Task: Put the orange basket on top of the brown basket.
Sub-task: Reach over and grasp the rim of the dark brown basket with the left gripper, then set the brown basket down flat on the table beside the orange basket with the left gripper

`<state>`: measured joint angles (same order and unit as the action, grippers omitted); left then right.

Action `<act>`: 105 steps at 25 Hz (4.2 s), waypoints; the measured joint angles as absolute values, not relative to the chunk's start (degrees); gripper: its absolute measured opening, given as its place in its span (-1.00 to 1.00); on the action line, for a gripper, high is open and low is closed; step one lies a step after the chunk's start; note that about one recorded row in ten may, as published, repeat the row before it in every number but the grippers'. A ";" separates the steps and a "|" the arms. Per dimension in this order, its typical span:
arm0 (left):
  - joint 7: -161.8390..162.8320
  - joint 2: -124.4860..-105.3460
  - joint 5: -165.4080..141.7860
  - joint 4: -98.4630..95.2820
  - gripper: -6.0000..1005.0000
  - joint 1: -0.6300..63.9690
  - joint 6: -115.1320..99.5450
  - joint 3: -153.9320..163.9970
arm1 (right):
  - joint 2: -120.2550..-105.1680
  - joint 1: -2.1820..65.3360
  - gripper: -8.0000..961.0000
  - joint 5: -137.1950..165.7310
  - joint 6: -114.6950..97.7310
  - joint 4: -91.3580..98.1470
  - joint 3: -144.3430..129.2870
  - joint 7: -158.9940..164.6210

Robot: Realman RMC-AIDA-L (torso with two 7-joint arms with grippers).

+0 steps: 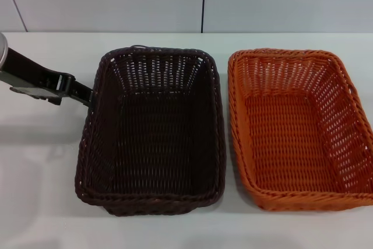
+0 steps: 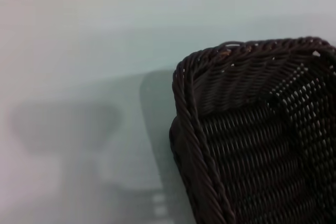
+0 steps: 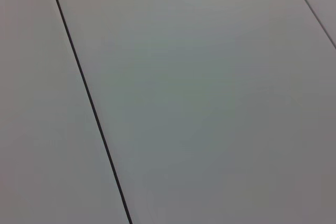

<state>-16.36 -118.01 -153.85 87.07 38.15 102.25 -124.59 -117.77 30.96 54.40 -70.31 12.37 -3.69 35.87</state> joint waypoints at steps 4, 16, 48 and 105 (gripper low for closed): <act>-14.46 -118.06 -152.52 87.34 0.35 36.62 99.85 -123.47 | -117.86 30.47 0.44 54.40 -70.47 12.32 -3.69 35.85; -10.93 -118.25 -148.31 85.58 0.33 31.43 90.16 -116.70 | -118.03 30.14 0.44 54.41 -70.63 12.23 -3.85 35.80; -8.53 -117.98 -148.24 79.24 -0.07 29.79 82.79 -109.25 | -117.75 30.12 0.44 54.41 -70.39 12.04 -3.78 35.95; -56.48 -115.46 -139.56 46.11 -0.52 59.25 94.49 -126.08 | -118.12 29.28 0.44 54.04 -71.56 10.33 -4.52 37.27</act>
<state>-56.48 -115.46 -139.56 46.11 59.25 94.49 -126.08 -118.12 29.28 54.04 -71.56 10.33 -4.52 37.27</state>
